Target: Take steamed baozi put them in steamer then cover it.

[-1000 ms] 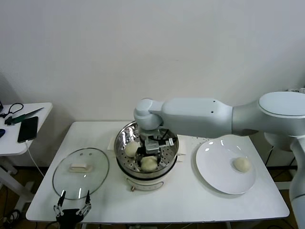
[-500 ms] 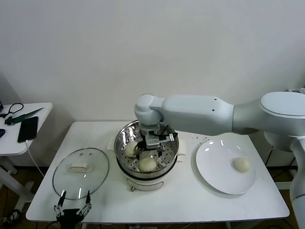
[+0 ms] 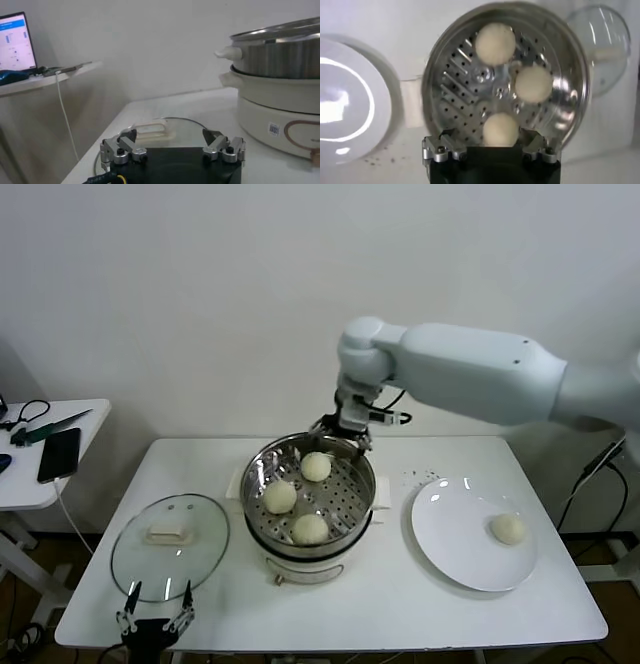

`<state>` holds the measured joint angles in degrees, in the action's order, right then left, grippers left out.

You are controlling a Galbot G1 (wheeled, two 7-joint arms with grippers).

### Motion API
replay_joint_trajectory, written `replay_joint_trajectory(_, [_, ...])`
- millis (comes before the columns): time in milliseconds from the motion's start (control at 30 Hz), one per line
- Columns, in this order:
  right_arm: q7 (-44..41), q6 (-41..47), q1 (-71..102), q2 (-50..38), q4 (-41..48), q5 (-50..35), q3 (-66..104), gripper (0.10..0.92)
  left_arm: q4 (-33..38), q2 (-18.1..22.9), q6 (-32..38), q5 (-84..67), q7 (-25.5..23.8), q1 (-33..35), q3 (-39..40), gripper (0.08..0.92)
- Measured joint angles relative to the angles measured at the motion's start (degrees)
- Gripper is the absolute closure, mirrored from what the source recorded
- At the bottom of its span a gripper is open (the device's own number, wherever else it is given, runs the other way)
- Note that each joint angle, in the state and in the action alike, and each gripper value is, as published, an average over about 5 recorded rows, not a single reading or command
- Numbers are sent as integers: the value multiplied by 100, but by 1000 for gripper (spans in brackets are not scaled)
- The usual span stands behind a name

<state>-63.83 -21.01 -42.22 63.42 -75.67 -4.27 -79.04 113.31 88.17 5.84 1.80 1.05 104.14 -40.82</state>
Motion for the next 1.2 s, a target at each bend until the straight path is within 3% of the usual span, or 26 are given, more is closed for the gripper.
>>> replay_joint_trajectory(267, [98,1362,89,-1171,-47,-601,-183,203,10,-16,25,0,-2,17,34,177])
replay_joint_trajectory(567, [9,2290,1152,-2312,251,-403,456,203,86,3,2,-23,-13,60,84,177])
replay_joint_trajectory(1200, [-151,2558,3590,-2807,1627,701,2479,203,45,23,-38,64,-12,30,62,177])
